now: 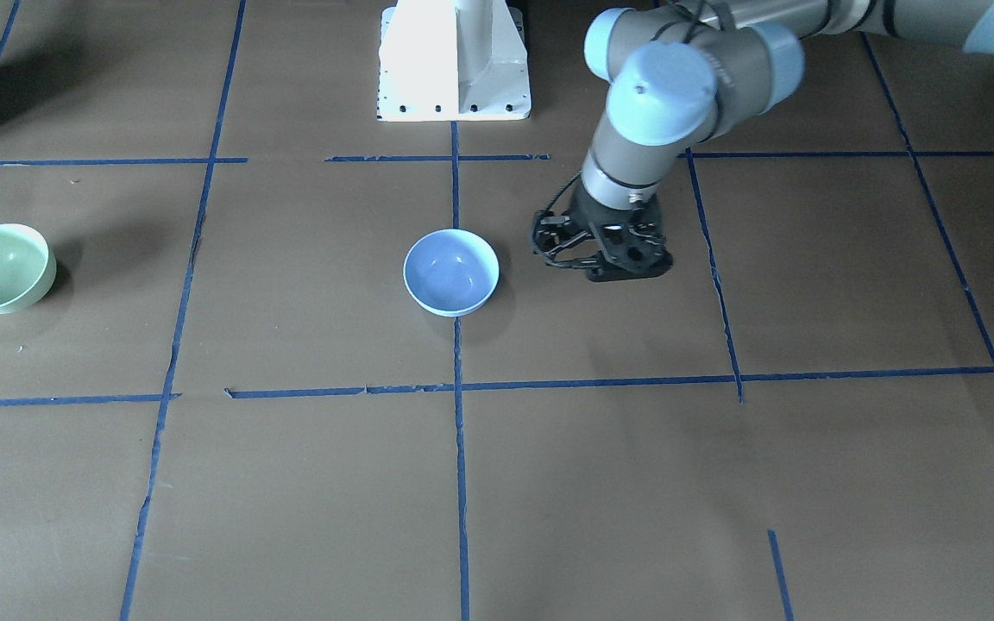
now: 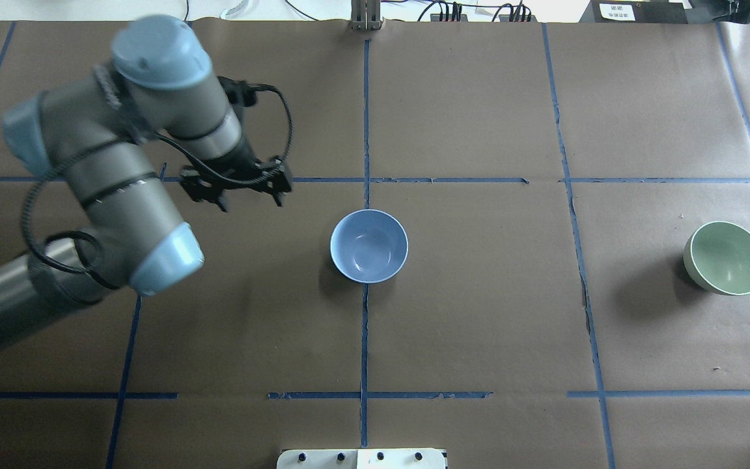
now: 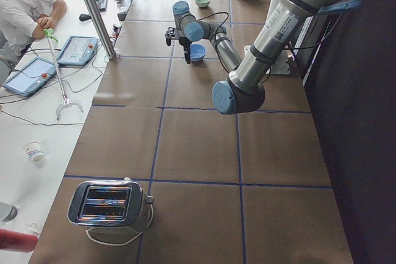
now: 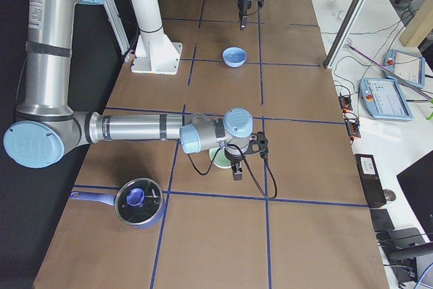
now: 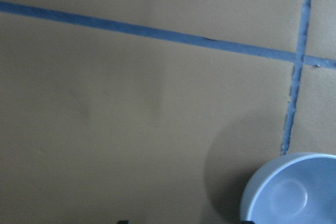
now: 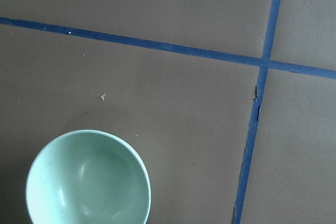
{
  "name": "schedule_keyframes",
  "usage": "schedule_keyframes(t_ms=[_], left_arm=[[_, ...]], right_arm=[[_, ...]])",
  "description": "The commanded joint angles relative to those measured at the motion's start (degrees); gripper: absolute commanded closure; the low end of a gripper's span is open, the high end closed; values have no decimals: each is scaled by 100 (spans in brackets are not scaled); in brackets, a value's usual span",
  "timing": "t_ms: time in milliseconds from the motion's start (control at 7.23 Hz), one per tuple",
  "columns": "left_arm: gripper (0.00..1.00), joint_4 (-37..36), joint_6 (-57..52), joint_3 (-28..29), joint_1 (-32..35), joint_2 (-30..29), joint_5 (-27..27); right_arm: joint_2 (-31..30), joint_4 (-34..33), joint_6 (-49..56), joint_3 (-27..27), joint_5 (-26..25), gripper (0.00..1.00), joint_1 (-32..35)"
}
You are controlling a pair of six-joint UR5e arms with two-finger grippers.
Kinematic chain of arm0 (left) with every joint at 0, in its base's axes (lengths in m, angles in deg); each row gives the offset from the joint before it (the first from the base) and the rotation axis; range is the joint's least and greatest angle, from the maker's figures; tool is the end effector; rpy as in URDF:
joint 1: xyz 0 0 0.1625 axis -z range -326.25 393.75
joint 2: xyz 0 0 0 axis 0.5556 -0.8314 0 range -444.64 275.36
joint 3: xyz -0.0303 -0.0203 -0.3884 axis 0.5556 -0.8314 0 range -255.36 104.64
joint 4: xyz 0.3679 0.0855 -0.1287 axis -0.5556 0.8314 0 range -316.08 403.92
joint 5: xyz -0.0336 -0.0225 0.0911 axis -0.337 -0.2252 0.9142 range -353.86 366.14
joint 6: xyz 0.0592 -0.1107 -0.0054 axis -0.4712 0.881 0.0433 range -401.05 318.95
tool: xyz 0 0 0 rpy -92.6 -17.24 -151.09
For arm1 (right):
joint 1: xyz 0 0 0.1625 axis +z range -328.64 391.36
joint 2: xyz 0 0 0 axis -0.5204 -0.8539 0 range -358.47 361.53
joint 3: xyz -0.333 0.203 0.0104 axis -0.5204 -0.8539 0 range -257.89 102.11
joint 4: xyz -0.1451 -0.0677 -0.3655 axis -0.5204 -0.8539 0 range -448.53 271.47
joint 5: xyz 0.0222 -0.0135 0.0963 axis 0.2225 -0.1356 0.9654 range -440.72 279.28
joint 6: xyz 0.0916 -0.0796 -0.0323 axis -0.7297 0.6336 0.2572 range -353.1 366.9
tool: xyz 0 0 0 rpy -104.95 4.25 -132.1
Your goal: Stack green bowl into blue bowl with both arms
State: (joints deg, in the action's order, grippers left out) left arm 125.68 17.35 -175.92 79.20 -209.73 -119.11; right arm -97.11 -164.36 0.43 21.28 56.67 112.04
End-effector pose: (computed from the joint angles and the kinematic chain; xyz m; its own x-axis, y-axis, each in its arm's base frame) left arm 0.3977 -0.4907 0.2336 0.6506 -0.0508 -0.7577 -0.0059 0.9974 -0.0719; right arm -0.0302 -0.4364 0.6017 0.6514 -0.1847 0.7359 0.0840 0.9815 0.1721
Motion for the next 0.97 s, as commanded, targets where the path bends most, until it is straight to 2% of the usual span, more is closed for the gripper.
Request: schedule_keyframes(t_ms=[0,138,277,415,553,691,830], left_arm=[[0,-503,-3002,-447,1495,1175,-281],[0,-504,-4358,-351,2286,1702,-281],[0,-599,-5816,-115,3051,2134,-290],[0,-635,-6840,191,3685,2460,-298],[0,-592,-7459,595,4309,2707,-420],[0,-557,-7814,912,4472,2736,-796],[0,-539,-7852,933,4534,2805,-869]], right_arm=[[-120,375,-92,6,68,0,0],[-129,401,-510,76,77,1,-8],[-207,802,-1097,94,68,1,-87],[-504,1537,-1747,68,42,1,-357],[-620,2197,-2414,-46,-106,1,-621],[-630,2534,-2543,-325,-273,1,-806],[-613,2824,-2710,-606,-388,1,-965]])
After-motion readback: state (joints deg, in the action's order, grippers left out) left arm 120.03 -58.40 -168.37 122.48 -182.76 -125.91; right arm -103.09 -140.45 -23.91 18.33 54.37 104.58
